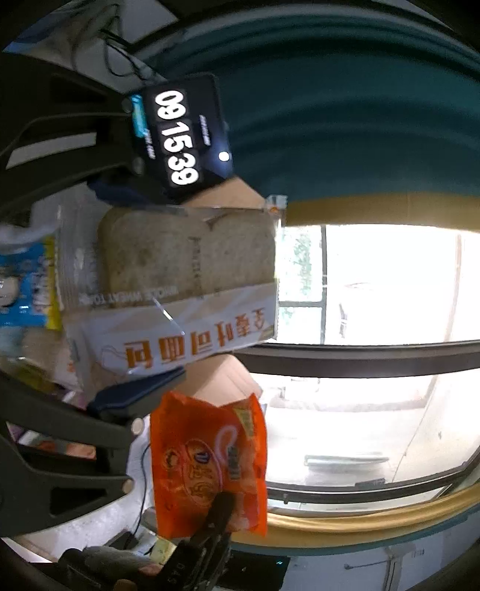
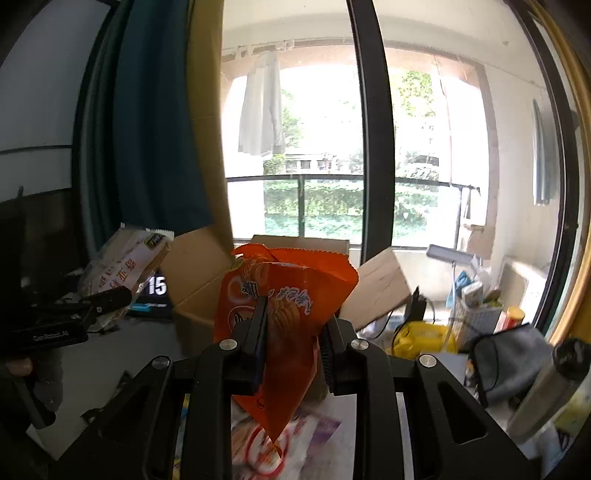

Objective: Organize snacks
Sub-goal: 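Carry both bags into the cardboard box and open both tools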

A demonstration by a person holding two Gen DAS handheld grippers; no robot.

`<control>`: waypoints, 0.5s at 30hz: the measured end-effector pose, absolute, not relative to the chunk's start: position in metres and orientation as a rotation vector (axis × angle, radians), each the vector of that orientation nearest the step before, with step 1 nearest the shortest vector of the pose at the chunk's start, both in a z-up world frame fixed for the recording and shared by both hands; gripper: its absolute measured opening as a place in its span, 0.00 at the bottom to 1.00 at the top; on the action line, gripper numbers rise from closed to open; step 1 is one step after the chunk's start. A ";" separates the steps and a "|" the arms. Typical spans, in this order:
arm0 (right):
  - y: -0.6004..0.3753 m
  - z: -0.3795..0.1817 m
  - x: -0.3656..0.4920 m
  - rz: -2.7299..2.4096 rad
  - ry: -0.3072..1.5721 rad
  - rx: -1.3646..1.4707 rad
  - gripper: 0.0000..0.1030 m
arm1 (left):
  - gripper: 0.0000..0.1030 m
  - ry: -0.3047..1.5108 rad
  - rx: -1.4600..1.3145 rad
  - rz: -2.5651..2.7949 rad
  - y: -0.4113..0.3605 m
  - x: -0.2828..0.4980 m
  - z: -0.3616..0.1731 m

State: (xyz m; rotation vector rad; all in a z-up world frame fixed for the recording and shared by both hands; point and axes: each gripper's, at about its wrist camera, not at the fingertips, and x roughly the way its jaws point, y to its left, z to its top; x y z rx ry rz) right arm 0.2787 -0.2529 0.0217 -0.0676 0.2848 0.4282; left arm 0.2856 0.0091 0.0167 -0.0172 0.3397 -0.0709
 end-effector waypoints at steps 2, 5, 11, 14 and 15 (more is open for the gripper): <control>-0.250 0.025 0.294 0.414 0.283 -0.080 0.25 | 0.75 0.329 -0.022 -0.093 0.010 0.302 0.019; -0.247 0.028 0.314 0.397 0.280 -0.091 0.25 | 0.75 0.335 -0.031 -0.114 0.011 0.333 0.021; -0.239 0.030 0.355 0.356 0.282 -0.101 0.25 | 0.77 0.349 -0.032 -0.128 0.014 0.380 0.013; -0.232 0.030 0.375 0.342 0.287 -0.114 0.25 | 0.77 0.366 -0.028 -0.120 0.013 0.403 0.009; -0.230 0.029 0.379 0.338 0.287 -0.118 0.25 | 0.77 0.370 -0.031 -0.115 0.013 0.408 0.009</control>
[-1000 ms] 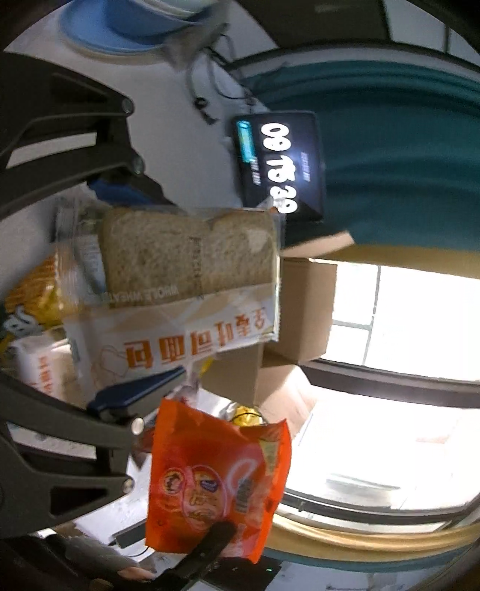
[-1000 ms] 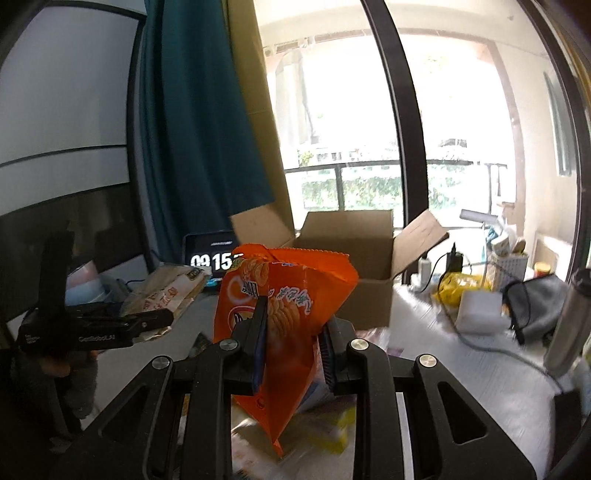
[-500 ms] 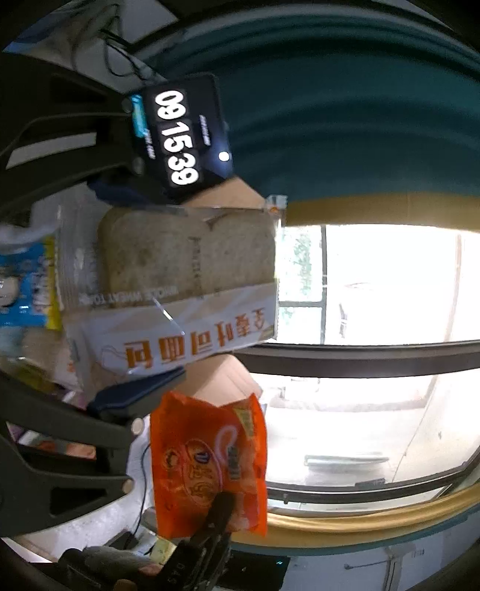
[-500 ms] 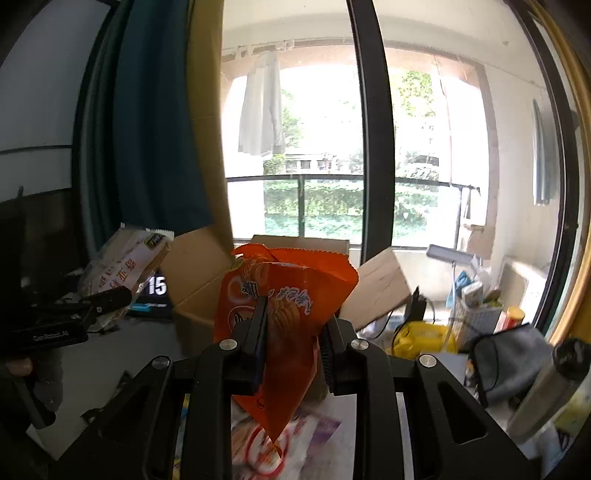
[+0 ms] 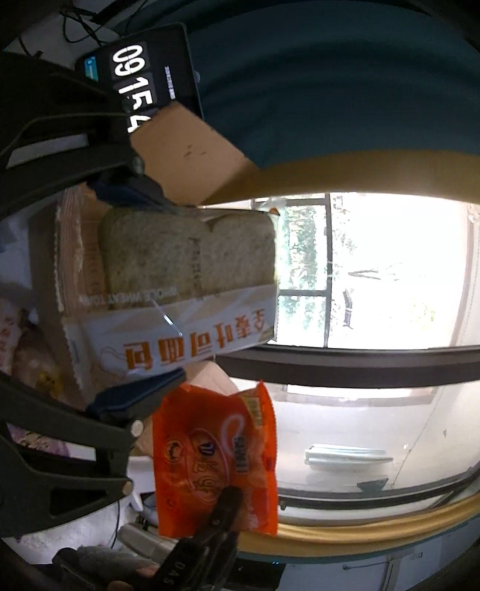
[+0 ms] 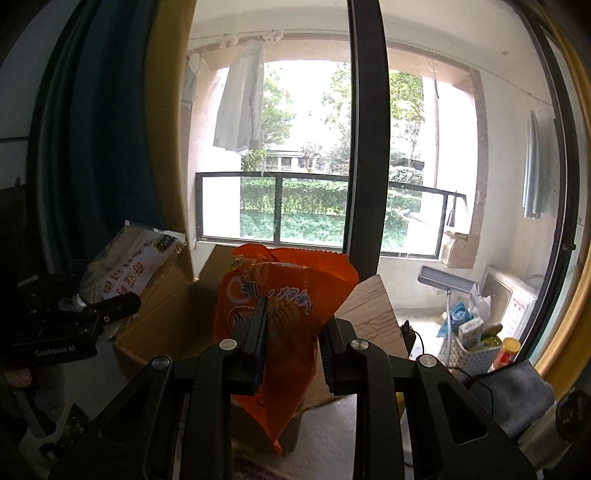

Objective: Organize snacks
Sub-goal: 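Carry both bags into the cardboard box and open both tools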

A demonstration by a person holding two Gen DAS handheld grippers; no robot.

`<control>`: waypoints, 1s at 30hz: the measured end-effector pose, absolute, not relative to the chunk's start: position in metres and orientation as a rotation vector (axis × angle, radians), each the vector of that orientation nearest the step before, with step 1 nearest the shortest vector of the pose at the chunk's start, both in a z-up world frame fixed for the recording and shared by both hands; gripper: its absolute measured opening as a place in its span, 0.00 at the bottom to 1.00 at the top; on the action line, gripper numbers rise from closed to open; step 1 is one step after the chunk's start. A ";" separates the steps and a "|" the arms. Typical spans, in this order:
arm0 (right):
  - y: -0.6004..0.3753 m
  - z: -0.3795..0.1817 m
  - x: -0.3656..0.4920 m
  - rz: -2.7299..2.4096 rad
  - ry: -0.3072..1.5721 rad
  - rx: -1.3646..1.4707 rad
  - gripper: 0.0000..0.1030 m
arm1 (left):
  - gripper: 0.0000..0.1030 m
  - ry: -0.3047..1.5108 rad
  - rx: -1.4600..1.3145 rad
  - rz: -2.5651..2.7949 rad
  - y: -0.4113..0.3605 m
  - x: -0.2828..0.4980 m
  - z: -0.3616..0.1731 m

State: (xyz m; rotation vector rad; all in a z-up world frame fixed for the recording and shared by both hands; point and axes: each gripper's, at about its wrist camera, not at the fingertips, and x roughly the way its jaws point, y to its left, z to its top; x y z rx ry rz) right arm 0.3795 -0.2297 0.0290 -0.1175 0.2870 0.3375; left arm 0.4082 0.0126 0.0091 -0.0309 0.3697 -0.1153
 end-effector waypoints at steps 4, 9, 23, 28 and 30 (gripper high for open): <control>-0.221 0.026 0.408 0.321 0.299 -0.120 0.25 | 0.77 0.418 -0.027 -0.107 0.014 0.437 0.002; -0.214 0.015 0.451 0.299 0.342 -0.105 0.26 | 0.88 0.490 -0.019 -0.064 0.008 0.476 -0.008; -0.205 0.003 0.473 0.276 0.421 -0.092 0.61 | 0.89 0.470 -0.026 -0.043 0.013 0.487 -0.009; -0.215 0.013 0.451 0.288 0.415 -0.080 0.61 | 0.89 0.418 -0.005 -0.025 0.013 0.453 0.006; -0.217 0.017 0.438 0.294 0.409 -0.083 0.61 | 0.89 0.407 -0.011 -0.032 0.013 0.436 0.013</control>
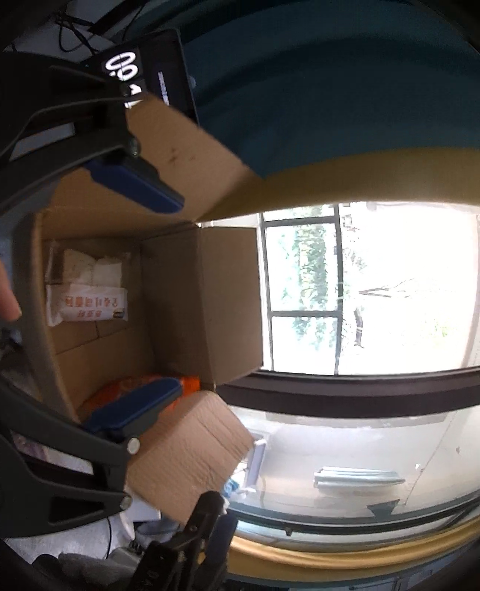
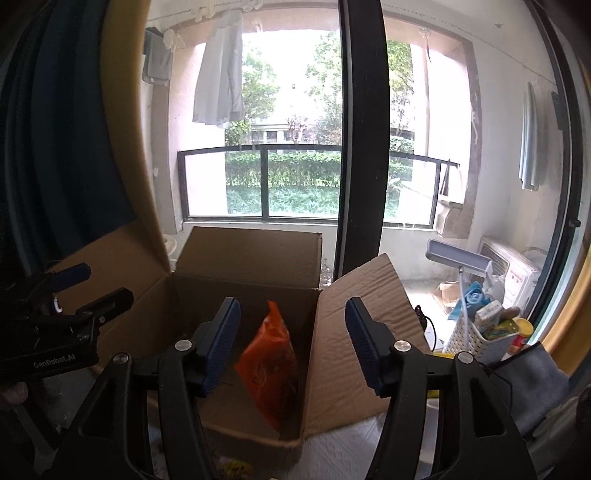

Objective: Organize snacks
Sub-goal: 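Carry both bags into the cardboard box and open both tools, then move both tools back from the box to the snack pile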

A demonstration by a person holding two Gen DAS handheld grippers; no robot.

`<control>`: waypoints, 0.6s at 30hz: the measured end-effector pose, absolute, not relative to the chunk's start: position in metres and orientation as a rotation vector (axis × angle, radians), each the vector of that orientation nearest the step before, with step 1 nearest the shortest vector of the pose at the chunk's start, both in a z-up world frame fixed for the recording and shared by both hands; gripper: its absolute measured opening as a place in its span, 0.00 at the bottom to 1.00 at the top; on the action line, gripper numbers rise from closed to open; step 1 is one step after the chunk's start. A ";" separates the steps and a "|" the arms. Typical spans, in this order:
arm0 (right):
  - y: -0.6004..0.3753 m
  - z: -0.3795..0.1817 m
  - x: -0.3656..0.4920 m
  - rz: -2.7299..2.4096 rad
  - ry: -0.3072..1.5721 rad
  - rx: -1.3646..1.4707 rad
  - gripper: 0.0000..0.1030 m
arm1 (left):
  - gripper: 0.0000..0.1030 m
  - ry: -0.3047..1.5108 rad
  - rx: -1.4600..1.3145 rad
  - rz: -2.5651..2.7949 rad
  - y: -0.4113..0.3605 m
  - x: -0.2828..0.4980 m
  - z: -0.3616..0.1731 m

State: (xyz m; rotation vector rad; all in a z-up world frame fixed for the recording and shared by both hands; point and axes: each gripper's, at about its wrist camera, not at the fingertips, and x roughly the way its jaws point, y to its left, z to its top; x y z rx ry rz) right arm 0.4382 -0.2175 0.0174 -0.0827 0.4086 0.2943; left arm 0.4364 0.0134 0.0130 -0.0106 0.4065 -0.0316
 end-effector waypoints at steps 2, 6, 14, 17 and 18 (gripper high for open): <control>-0.219 0.022 0.423 0.302 0.402 -0.090 0.61 | 0.89 0.389 -0.012 -0.042 0.014 0.416 0.019; -0.221 0.029 0.395 0.323 0.384 -0.108 0.61 | 0.89 0.372 -0.010 -0.061 0.015 0.382 0.028; -0.228 0.042 0.342 0.364 0.347 -0.096 0.61 | 0.89 0.351 -0.002 -0.070 0.021 0.310 0.034; -0.231 0.046 0.320 0.379 0.334 -0.091 0.61 | 0.89 0.348 -0.004 -0.070 0.025 0.284 0.034; -0.232 0.047 0.314 0.385 0.330 -0.087 0.61 | 0.89 0.346 -0.005 -0.067 0.027 0.273 0.033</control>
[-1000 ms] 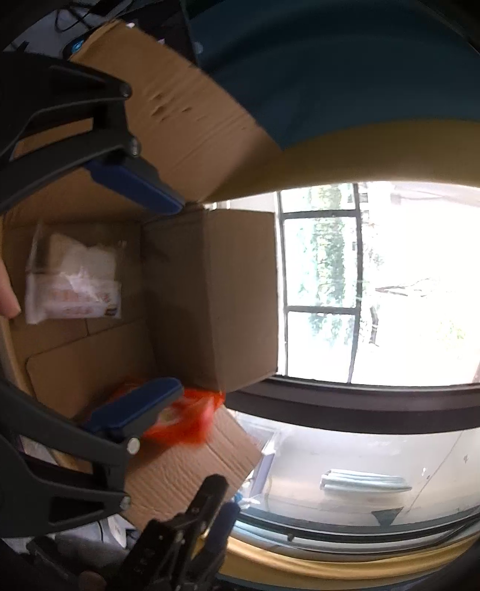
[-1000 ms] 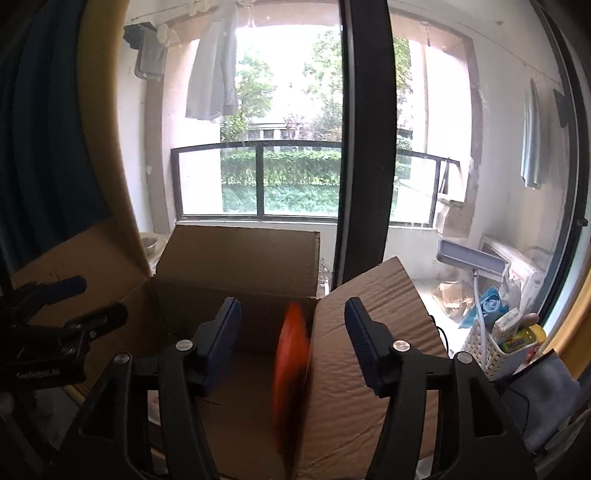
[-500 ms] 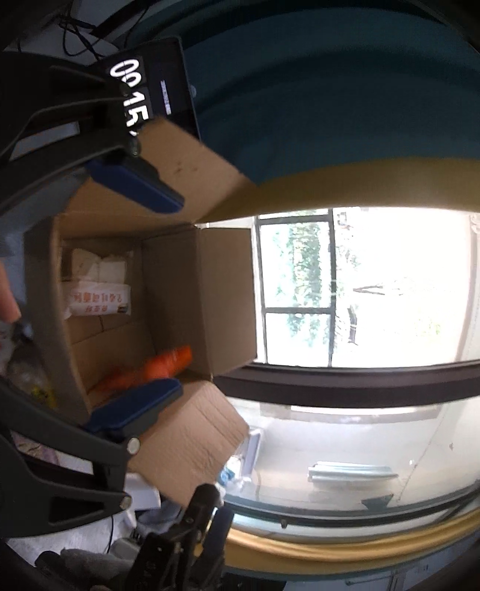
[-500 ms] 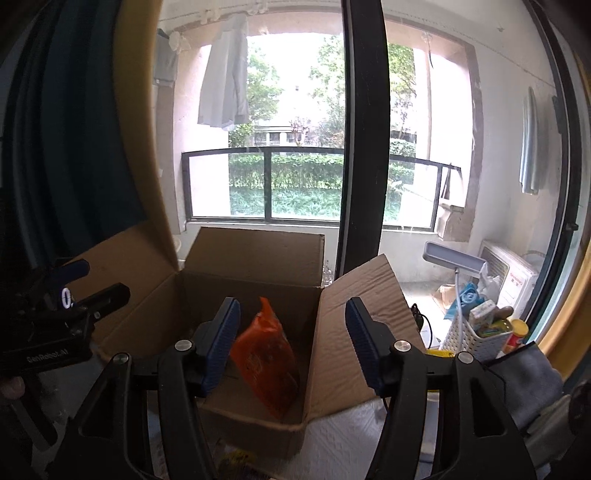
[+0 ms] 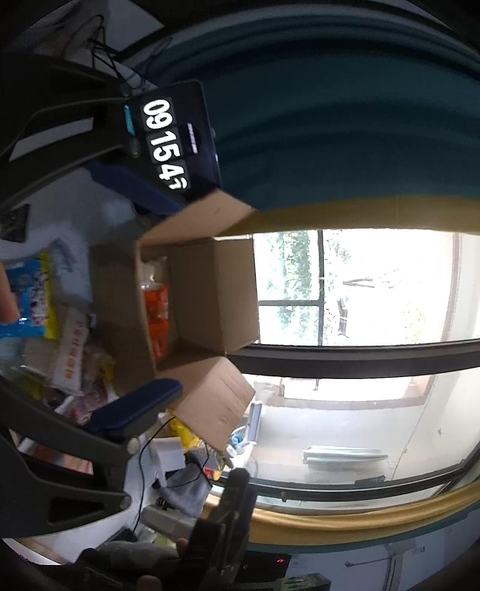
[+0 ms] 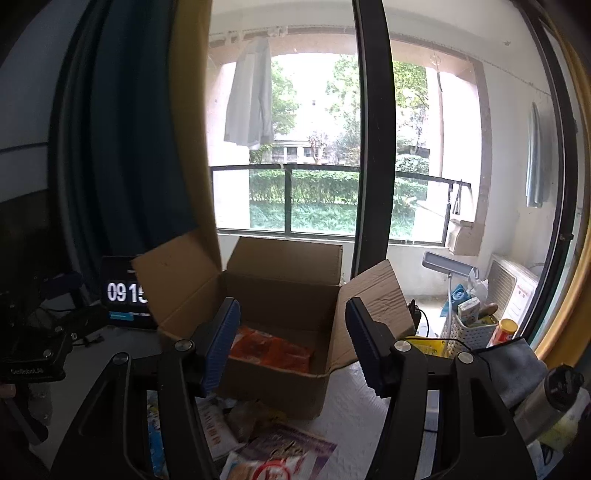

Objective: Organize snacks
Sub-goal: 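Move both tools back from the box to the snack pile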

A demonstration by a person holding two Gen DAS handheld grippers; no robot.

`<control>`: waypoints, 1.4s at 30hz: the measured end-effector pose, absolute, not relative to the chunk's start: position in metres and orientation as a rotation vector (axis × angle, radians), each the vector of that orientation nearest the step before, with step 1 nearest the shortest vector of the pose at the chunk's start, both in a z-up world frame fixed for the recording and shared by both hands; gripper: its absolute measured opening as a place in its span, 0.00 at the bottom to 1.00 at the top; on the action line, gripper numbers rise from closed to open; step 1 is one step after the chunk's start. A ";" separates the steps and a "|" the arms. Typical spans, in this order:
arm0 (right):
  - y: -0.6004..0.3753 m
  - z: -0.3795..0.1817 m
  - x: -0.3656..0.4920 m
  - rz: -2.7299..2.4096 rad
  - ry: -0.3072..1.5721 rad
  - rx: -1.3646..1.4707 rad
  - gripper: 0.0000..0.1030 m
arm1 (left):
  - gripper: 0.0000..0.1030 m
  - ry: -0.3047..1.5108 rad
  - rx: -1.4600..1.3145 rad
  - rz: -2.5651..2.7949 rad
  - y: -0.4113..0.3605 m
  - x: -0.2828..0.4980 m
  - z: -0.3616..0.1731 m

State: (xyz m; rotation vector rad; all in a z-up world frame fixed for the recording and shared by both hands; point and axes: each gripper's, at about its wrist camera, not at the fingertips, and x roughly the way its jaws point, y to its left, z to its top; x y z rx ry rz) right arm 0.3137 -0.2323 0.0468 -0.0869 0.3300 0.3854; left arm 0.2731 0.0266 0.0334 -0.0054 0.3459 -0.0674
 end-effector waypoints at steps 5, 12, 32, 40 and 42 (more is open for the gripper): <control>-0.241 0.050 0.283 0.405 0.315 -0.078 0.61 | 0.89 0.359 -0.019 -0.041 0.036 0.234 0.026; -0.259 0.041 0.257 0.413 0.326 -0.061 0.61 | 0.89 0.435 -0.077 0.032 0.067 0.201 -0.005; -0.276 -0.040 0.245 0.435 0.543 0.061 0.68 | 0.89 0.738 -0.181 0.111 0.096 0.204 -0.123; -0.266 -0.074 0.261 0.460 0.645 0.094 0.70 | 0.88 0.858 -0.176 0.116 0.092 0.227 -0.162; -0.263 -0.080 0.265 0.465 0.663 0.101 0.70 | 0.88 0.878 -0.170 0.113 0.090 0.231 -0.168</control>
